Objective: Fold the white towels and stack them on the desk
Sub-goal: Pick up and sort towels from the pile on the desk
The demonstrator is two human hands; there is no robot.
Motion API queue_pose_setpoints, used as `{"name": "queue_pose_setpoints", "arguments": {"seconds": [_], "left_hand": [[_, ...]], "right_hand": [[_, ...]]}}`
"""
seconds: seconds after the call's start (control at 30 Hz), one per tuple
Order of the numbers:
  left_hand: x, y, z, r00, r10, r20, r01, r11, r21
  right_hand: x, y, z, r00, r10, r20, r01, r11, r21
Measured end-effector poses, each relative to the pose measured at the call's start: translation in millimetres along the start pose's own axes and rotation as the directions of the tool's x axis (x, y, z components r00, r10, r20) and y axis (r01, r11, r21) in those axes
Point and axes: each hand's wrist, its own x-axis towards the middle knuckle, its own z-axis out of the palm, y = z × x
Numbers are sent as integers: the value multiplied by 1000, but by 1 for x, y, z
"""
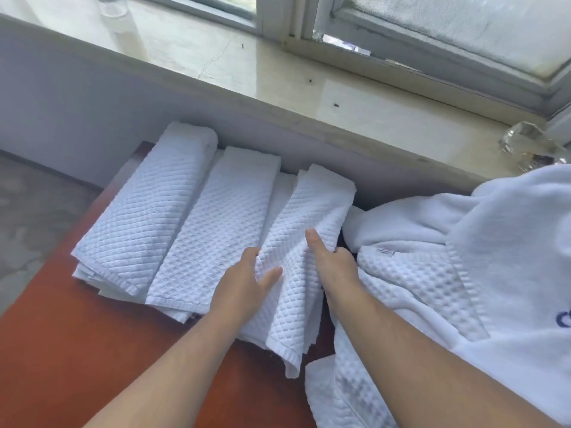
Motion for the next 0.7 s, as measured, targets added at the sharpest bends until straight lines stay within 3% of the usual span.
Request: {"name": "queue_pose_setpoints", "arguments": {"seconds": [0.07,0.13,0.17,0.3,0.4,0.53,0.63,0.7], "left_hand": [[-1,1,2,998,43,-41,-45,997,-65],[-2,3,4,996,60,-61,-65,993,-96],[-2,3,5,996,65,-67,-71,994,-85],[-3,2,6,981,129,-147,-130,991,4],[-5,10,-1,970,182,-159,-192,980,-49],[-6,26,-7,988,6,151,31,970,-242],[-6,37,-12,890,-17,455,294,785,-546],[-6,43,-20,835,27,550,414,629,-658]], "right_hand": [[2,-8,5,991,18,-131,-22,999,-28],[5,-14,10,963,-25,-268,-21,986,-167],[5,-17,11,961,-57,-269,-8,972,-235],[7,-21,5,987,-133,-87,84,900,-427],[13,-24,-10,987,-161,3,138,834,-534],[17,-23,-22,981,-190,-51,161,925,-343],[10,-15,-26,986,-162,-33,164,985,49],[7,-9,-32,998,-66,10,63,983,173]]}}
